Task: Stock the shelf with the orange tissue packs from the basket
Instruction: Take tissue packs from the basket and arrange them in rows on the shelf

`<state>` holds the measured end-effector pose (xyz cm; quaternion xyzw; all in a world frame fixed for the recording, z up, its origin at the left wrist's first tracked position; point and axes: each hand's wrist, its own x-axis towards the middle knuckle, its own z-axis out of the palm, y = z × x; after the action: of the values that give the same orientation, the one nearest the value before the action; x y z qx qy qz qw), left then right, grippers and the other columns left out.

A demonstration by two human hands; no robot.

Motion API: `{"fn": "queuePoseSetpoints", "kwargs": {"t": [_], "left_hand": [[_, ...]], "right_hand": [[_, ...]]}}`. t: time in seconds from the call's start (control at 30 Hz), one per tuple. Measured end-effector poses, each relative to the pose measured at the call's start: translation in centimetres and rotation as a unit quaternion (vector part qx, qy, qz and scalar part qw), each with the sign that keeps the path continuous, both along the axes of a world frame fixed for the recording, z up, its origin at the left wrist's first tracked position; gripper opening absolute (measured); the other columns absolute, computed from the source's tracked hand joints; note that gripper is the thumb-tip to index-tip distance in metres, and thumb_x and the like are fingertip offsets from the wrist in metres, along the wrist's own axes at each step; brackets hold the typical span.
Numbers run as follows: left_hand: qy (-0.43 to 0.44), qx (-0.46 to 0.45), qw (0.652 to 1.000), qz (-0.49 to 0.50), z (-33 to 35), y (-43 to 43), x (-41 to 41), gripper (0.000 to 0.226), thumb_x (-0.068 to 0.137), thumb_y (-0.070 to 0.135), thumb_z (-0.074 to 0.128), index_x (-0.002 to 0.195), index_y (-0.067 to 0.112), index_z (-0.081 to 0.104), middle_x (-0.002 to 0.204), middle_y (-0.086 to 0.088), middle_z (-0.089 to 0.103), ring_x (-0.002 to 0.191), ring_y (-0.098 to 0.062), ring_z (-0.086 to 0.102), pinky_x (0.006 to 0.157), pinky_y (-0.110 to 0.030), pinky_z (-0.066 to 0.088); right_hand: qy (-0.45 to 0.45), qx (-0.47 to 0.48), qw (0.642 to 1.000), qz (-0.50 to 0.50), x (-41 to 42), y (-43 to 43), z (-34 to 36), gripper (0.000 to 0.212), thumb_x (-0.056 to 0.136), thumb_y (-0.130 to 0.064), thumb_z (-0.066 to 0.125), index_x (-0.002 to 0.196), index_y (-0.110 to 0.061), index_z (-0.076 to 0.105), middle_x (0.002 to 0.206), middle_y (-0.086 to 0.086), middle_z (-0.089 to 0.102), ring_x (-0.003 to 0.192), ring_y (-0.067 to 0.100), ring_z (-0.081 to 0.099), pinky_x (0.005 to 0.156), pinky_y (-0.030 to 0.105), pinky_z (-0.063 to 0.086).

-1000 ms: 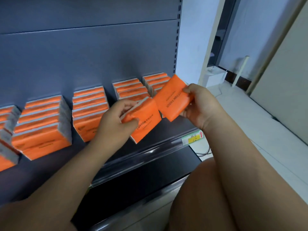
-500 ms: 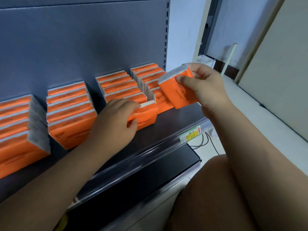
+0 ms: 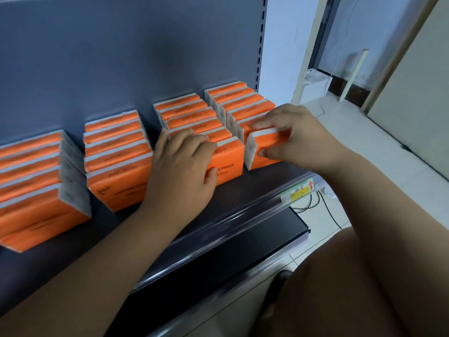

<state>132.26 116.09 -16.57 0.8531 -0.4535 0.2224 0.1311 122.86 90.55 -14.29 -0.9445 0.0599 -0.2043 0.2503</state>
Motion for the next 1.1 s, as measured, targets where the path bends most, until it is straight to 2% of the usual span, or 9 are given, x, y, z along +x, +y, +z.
{"fn": "queuePoseSetpoints", "kwargs": {"t": [0.07,0.1,0.2,0.33,0.43,0.53,0.73,0.93,1.1], "left_hand": [[0.005,-0.006,1.0,0.003,0.0,-0.2,-0.3,0.042,0.091,0.029,0.068,0.131,0.018,0.066,0.135,-0.001,0.064,0.135,-0.027,0.05,0.125,-0.056,0.022],[0.004,-0.009,1.0,0.005,-0.1,-0.3,-0.4,0.041,0.091,0.027,0.068,0.131,0.017,0.065,0.135,-0.001,0.064,0.134,-0.027,0.051,0.124,-0.056,0.024],[0.01,-0.016,1.0,0.005,-0.4,-0.4,-0.7,0.041,0.092,0.024,0.068,0.132,0.017,0.064,0.135,-0.001,0.063,0.131,-0.026,0.053,0.124,-0.055,0.026],[0.016,-0.019,1.0,-0.001,-0.5,-0.3,-0.8,0.048,0.093,0.021,0.066,0.14,0.017,0.06,0.138,-0.003,0.061,0.131,-0.027,0.052,0.121,-0.054,0.031],[0.02,-0.022,0.999,-0.015,-0.6,-0.3,-0.8,0.053,0.095,0.019,0.063,0.147,0.016,0.055,0.138,-0.005,0.061,0.13,-0.028,0.052,0.113,-0.05,0.042],[0.027,-0.028,0.999,-0.016,-0.6,-0.3,-0.9,0.053,0.095,0.016,0.064,0.147,0.014,0.055,0.139,-0.006,0.061,0.13,-0.028,0.052,0.11,-0.049,0.046],[0.024,-0.023,0.999,-0.01,-0.5,-0.4,-1.0,0.051,0.095,0.016,0.066,0.145,0.012,0.056,0.138,-0.007,0.062,0.13,-0.028,0.052,0.111,-0.046,0.046],[0.055,-0.043,0.997,0.014,-0.5,-0.6,-1.3,0.076,0.094,0.02,0.07,0.159,0.011,0.031,0.135,-0.011,0.063,0.129,-0.028,0.052,0.106,-0.043,0.047],[0.025,-0.013,0.999,0.042,-0.3,-0.6,-1.5,0.064,0.095,0.026,0.067,0.152,0.007,0.044,0.144,-0.011,0.059,0.142,-0.031,0.043,0.118,-0.046,0.039]], "right_hand": [[0.012,-0.026,0.999,-0.026,0.2,0.1,-0.4,0.066,0.055,-0.043,0.074,0.121,-0.034,0.074,0.121,0.0,0.065,0.118,0.028,0.057,0.103,0.048,0.047],[0.015,-0.031,0.999,-0.035,0.2,0.2,-0.4,0.067,0.054,-0.04,0.075,0.121,-0.034,0.073,0.121,0.0,0.063,0.119,0.03,0.056,0.104,0.047,0.046],[0.006,-0.042,0.998,-0.041,0.1,0.1,-0.8,0.064,0.055,-0.026,0.076,0.118,-0.031,0.074,0.121,0.002,0.061,0.118,0.035,0.054,0.102,0.046,0.045],[-0.016,-0.061,0.997,-0.05,0.2,-0.1,-1.2,0.061,0.055,-0.025,0.069,0.115,-0.031,0.074,0.12,0.002,0.063,0.116,0.037,0.056,0.101,0.049,0.046],[-0.026,-0.063,0.996,-0.063,0.4,0.0,-1.3,0.059,0.057,-0.024,0.066,0.115,-0.032,0.074,0.121,0.002,0.062,0.118,0.036,0.055,0.1,0.05,0.046],[-0.037,-0.068,0.994,-0.073,0.6,0.0,-1.5,0.057,0.058,-0.022,0.063,0.114,-0.03,0.076,0.12,0.003,0.061,0.116,0.037,0.055,0.097,0.05,0.048],[-0.033,-0.076,0.993,-0.079,0.9,0.1,-1.5,0.058,0.059,-0.023,0.059,0.114,-0.032,0.074,0.12,0.0,0.062,0.115,0.036,0.056,0.097,0.052,0.048],[0.012,-0.086,0.992,-0.096,0.4,1.2,-0.5,0.064,0.069,-0.013,0.072,0.13,-0.031,0.065,0.129,0.003,0.057,0.122,0.035,0.049,0.098,0.049,0.046],[0.034,-0.113,0.989,-0.092,0.1,2.0,0.4,0.07,0.073,-0.015,0.073,0.14,-0.028,0.058,0.137,0.003,0.055,0.129,0.035,0.045,0.099,0.047,0.043]]}}
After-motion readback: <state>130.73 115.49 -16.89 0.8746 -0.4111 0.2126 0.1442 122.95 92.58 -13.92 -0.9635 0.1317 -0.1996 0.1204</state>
